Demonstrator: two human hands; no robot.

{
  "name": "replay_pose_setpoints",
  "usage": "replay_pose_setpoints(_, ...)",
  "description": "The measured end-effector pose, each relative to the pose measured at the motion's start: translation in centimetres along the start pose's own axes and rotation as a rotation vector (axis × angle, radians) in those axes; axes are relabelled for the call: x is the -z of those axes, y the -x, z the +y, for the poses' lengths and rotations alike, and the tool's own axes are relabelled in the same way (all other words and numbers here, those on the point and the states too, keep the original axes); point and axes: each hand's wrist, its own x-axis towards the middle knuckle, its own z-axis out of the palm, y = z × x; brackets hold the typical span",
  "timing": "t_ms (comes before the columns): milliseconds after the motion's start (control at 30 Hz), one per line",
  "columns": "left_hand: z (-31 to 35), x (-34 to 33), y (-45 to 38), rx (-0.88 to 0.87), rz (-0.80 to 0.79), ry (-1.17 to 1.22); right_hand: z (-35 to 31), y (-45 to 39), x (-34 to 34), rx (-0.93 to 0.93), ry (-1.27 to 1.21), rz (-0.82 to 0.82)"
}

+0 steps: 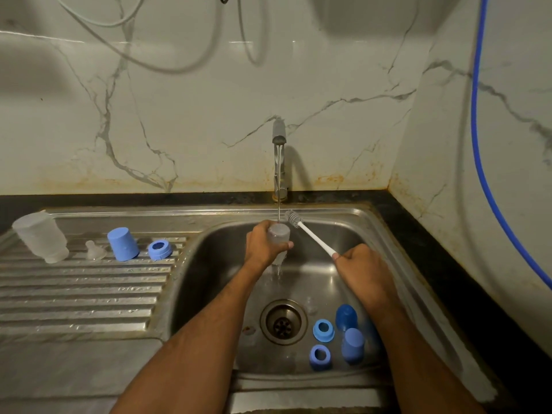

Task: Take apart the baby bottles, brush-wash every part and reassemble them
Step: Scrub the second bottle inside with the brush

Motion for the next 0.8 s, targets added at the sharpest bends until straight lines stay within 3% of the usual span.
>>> replay_pose_setpoints(433,-0.7,0.3,0.0,0.021,0.062,-0.007,0.3,-0.2,-0.7,0.003,-0.044,0.005)
replay_pose_setpoints(600,-1.2,0.4,-0.3,0.216,0.086,0.022,0.3,-0.4,-1.0,-0.007,-0.068,0.017)
replay_pose_setpoints(800,-1.0,0.7,-0.3,0.472,0.048,0.329,0.3,-0.3,-0.8,-0.002,-0.087,-0.001)
